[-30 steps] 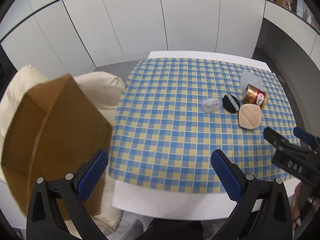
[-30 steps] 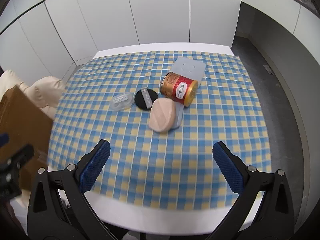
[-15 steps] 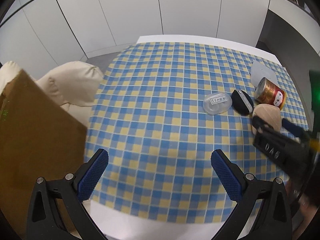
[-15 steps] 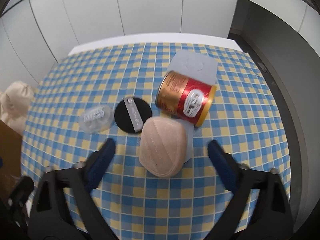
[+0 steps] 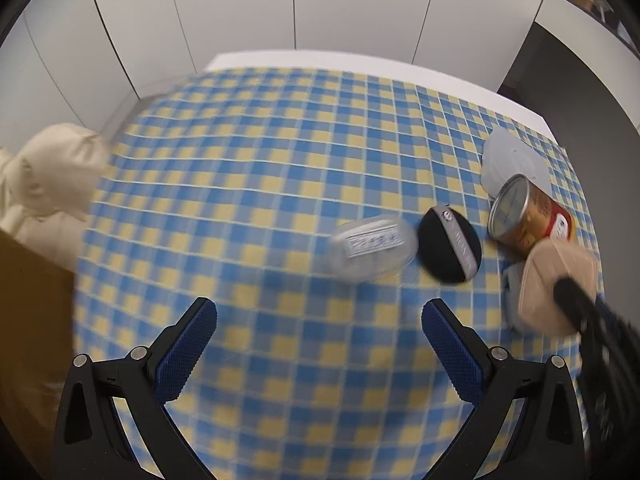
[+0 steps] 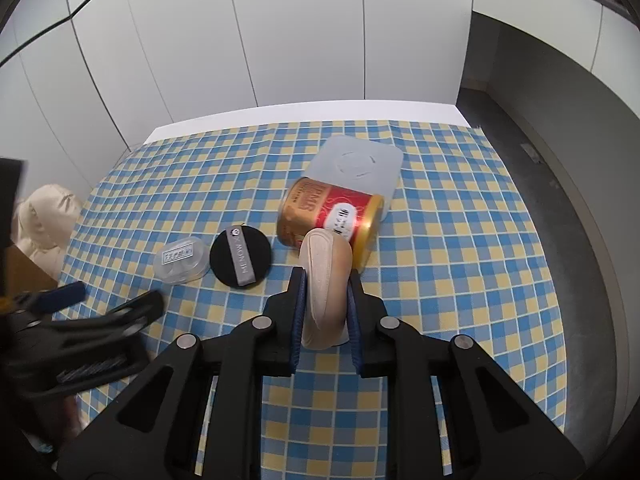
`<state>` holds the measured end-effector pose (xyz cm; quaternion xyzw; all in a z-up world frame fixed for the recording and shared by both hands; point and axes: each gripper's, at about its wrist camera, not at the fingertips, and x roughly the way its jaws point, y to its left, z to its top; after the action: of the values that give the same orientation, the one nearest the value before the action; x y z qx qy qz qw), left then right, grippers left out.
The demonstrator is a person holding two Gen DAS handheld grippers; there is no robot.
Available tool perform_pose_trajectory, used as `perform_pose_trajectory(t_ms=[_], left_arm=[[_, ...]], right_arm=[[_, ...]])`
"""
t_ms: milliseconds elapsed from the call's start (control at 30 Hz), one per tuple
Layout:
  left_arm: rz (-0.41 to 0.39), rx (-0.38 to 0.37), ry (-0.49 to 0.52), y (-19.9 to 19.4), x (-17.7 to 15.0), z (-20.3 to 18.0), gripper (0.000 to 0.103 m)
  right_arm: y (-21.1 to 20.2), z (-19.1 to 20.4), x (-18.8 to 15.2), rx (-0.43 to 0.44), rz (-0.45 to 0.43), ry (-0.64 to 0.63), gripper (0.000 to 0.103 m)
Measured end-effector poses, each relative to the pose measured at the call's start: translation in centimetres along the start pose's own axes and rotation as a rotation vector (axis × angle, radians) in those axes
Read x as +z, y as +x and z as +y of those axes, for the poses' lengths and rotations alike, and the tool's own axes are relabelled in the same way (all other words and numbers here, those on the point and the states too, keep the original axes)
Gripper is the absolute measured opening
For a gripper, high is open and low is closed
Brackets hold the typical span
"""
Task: Organize objects
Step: 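Grasp the clear plastic case with the left tool while the right tool grasps the peach sponge, then lift the clear case with the left tool while the right tool lifts the peach sponge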
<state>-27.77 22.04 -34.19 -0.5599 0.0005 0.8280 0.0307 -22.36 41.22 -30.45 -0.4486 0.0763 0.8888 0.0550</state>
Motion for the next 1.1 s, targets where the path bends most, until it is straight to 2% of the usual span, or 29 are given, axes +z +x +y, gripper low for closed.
perform_pose_trajectory(t_ms=[167,233,267,333,367,533,867,1100], left_arm=[[0.030,-0.024,-0.091,2.9,1.5,-0.1,0.102],[0.006,0.011,-0.096,3.2,2.0,-0.2,0.099],[-0.003,0.023,-0.098,3.4,2.2,-0.2,0.095],[-0.027,0.059,-0.080,3.1,2.3,-0.4,0.075],[-0.043,0.072,-0.071,2.8,2.2,-0.5,0.053],[-0.048,0.088,-0.102,2.3,1.6,0.7,0.053],[-0.032,0.091,-0.006,1.9,0.7,1.1,0.053],[-0.083,0.119,0.031,-1.0,0.3,1.0,0.053]], right_arm=[[0.1,-0.6,-0.1,0.022,0.006,0.035,0.019],[0.1,-0.6,-0.1,0.027,0.009,0.040,0.019],[0.1,-0.6,-0.1,0.027,0.009,0.041,0.019],[0.2,-0.6,0.0,0.029,0.010,0.042,0.019],[0.2,-0.5,0.0,0.027,0.008,0.043,0.019],[0.3,-0.8,-0.1,0.034,0.011,0.056,0.019],[0.2,-0.7,-0.3,0.026,0.015,0.045,0.019],[-0.8,0.6,-0.4,-0.045,0.041,-0.004,0.018]])
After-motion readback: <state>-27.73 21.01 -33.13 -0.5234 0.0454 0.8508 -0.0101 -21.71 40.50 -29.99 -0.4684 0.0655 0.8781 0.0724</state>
